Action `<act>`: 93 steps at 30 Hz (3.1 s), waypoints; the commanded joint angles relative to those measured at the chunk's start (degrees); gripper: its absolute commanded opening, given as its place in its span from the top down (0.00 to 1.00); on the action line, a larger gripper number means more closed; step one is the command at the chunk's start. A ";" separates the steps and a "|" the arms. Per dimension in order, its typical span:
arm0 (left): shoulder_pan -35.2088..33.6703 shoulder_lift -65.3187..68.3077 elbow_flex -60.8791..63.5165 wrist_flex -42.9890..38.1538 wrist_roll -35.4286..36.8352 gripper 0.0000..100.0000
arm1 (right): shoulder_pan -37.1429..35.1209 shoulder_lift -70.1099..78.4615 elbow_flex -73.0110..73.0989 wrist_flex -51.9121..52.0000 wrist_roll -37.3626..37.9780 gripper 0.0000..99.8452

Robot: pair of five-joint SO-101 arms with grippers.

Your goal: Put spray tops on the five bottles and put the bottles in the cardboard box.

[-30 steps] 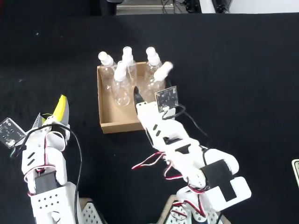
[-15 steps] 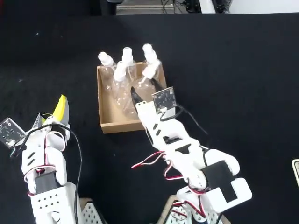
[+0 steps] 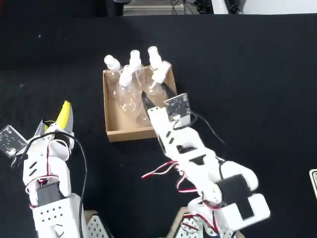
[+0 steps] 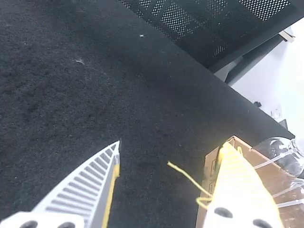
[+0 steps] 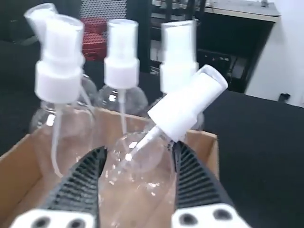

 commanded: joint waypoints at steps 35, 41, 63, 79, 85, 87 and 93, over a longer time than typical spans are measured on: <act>0.22 -0.70 1.27 -1.49 -0.62 0.69 | 44.04 -44.62 -10.42 60.57 5.36 0.99; 0.22 -0.70 1.27 -1.49 -0.62 0.69 | 49.32 -29.14 -15.43 53.10 10.20 0.99; 0.22 -0.70 1.27 -1.49 -0.62 0.69 | 55.38 -4.70 -25.10 32.44 11.16 0.99; 0.22 -0.70 1.27 -1.49 -0.62 0.69 | 55.74 21.76 -26.33 -15.82 11.16 0.99; 0.22 -0.70 1.27 -1.49 -0.62 0.69 | 55.74 30.81 -26.33 -28.48 11.16 0.99; 0.22 -0.70 1.27 -1.49 -0.62 0.69 | 55.74 33.63 -26.33 -31.74 11.16 0.99; 0.22 -0.70 1.27 -1.49 -0.62 0.69 | 55.38 39.52 -26.33 -37.45 11.16 0.99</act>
